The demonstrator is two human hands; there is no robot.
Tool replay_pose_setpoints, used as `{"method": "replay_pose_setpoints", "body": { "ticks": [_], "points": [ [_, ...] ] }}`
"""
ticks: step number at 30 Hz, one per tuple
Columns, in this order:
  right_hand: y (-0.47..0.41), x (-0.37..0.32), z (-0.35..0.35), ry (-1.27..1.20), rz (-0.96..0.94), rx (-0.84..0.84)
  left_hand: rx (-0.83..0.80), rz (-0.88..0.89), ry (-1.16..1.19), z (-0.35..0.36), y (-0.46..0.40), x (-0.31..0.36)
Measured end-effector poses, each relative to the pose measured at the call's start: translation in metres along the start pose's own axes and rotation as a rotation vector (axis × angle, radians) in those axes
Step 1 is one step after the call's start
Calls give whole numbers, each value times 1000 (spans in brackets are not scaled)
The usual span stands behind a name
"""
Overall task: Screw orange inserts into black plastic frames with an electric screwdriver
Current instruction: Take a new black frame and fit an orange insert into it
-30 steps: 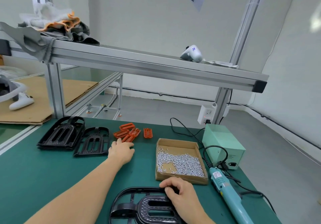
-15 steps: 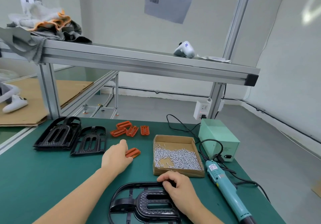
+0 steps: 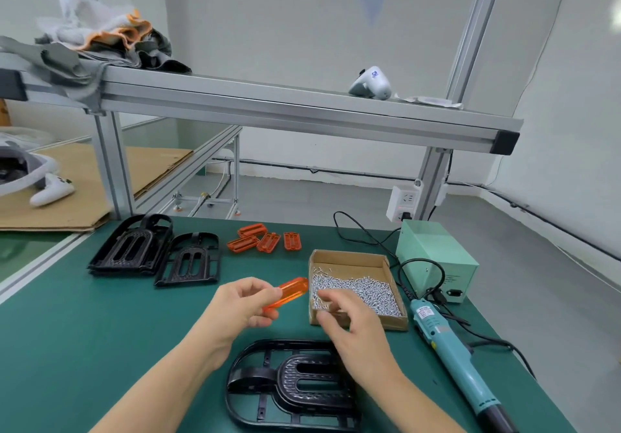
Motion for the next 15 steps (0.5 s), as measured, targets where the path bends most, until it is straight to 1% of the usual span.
{"method": "replay_pose_setpoints", "body": {
  "ticks": [3, 6, 8, 13, 15],
  "points": [
    [-4, -18, 7, -125, 46, -55, -120, -72, 104, 14, 15, 4],
    [-2, -32, 10, -153, 32, -83, -188, -101, 118, 21, 26, 9],
    [1, -35, 8, -172, 41, -78, -194, -111, 123, 22, 31, 10],
    [10, -31, 5, -470, 223, -91, -172, -136, 250, 19, 42, 6],
    [13, -28, 2, -521, 255, -94, -172, -119, 298, 18, 46, 5]
  ]
}}
Point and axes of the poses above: each hand's wrist, its own y-axis away from the middle knuckle, its own z-axis out of the palm, x = y × z, the point moved 5 cm from there along -y, towards the middle knuckle, and after that the axes turned 7 degrees about -y, right-handed, at the moved point
